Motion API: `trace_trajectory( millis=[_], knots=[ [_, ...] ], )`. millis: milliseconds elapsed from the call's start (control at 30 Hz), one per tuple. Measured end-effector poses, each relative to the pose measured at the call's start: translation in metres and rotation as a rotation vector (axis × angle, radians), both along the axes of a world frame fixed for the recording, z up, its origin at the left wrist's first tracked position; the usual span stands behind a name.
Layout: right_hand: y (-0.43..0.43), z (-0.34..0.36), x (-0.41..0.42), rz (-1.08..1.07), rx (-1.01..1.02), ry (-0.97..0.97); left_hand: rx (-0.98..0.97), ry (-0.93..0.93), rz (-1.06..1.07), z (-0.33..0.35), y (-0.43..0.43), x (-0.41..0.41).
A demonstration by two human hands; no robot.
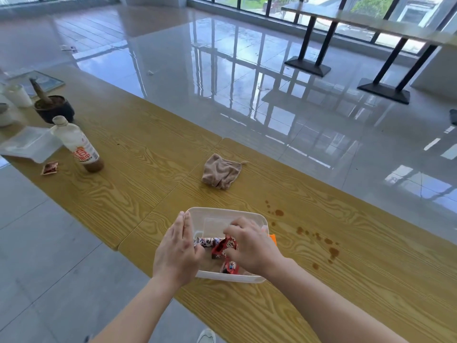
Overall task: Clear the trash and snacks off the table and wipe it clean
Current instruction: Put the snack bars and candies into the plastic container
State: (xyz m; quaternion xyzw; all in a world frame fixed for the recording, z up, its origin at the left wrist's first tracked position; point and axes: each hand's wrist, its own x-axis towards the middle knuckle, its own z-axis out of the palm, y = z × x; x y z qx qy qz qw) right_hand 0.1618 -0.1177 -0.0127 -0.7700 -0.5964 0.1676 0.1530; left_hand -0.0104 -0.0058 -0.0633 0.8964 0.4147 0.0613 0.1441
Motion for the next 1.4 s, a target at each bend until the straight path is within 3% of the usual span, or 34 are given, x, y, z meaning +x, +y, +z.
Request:
trace_trajectory(
  millis=[100,233,367,633,800,967,1400],
  knots=[
    [-0.013,-0.003,0.007,-0.116,0.187,0.022,0.02,0.031,-0.013,-0.001,0.001,-0.004],
    [-0.026,-0.009,0.018,-0.28,0.273,-0.026,0.008,0.015,0.017,-0.003,0.003,-0.01],
    [-0.026,-0.019,0.017,-0.373,0.228,-0.035,0.0,-0.005,0.057,-0.005,0.007,-0.021],
    [-0.025,-0.022,0.02,-0.527,0.089,0.169,-0.148,-0.183,0.119,-0.007,0.009,-0.019],
    [-0.022,-0.023,0.021,-0.531,0.09,0.189,-0.227,-0.354,0.259,-0.002,0.007,-0.019],
    [-0.021,-0.022,0.021,-0.525,0.088,0.086,-0.248,-0.456,0.375,-0.012,0.019,-0.018],
    [-0.036,-0.008,0.042,-0.522,0.059,0.028,-0.21,-0.504,0.289,-0.003,0.013,0.004]
  ],
)
